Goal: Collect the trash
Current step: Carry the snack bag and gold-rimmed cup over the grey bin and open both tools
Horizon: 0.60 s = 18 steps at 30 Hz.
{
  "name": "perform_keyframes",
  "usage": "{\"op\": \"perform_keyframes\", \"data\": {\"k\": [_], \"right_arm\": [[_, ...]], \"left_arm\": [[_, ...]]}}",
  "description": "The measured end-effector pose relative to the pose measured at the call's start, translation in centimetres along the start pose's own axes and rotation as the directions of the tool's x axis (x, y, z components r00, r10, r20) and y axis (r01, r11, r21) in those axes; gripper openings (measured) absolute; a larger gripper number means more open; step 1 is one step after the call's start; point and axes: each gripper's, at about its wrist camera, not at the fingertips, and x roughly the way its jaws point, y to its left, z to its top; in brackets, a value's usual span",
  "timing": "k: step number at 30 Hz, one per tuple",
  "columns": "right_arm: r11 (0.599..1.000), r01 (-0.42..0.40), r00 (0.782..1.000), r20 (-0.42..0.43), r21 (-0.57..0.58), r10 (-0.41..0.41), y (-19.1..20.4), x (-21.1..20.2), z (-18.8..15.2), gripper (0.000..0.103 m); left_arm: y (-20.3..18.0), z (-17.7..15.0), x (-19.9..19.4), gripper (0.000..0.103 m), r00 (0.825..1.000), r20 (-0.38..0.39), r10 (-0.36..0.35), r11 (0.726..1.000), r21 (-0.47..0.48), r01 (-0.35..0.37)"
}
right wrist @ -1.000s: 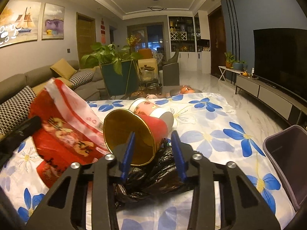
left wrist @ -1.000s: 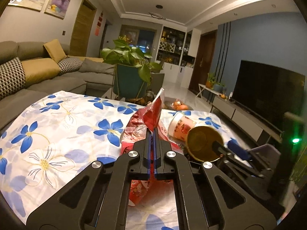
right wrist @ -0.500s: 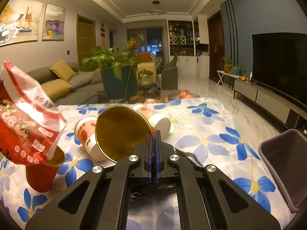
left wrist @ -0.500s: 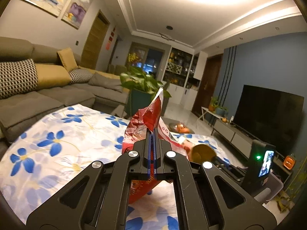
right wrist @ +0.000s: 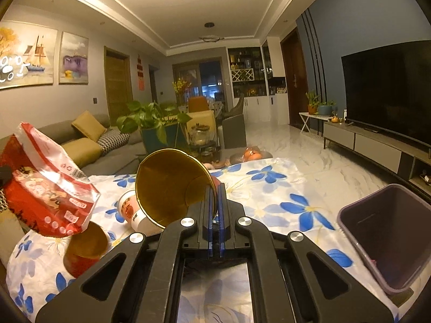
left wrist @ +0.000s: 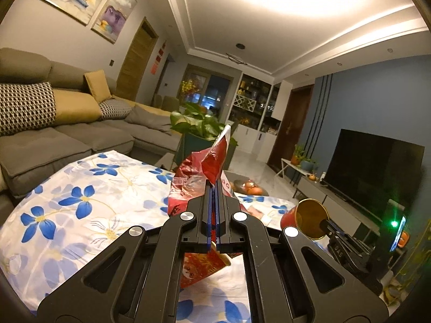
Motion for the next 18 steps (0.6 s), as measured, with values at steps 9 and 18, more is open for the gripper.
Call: {"op": "perform_keyframes", "data": {"k": [9,18], "right_arm": [[1.0,0.021,0.999,0.029,0.016,-0.022,-2.2,-3.3,0.1,0.004],[0.998,0.06,0.997,0.055,0.031,-0.062,-4.5,-6.0,0.0,0.004]], "left_arm": [[-2.4,-0.3,-0.4,0.001,0.999,-0.015,-0.047,0.999,0.008,0.047],[-5.8,-1.5,-0.1,0.001,0.995,-0.039,-0.097,0.994,0.052,0.099]]}}
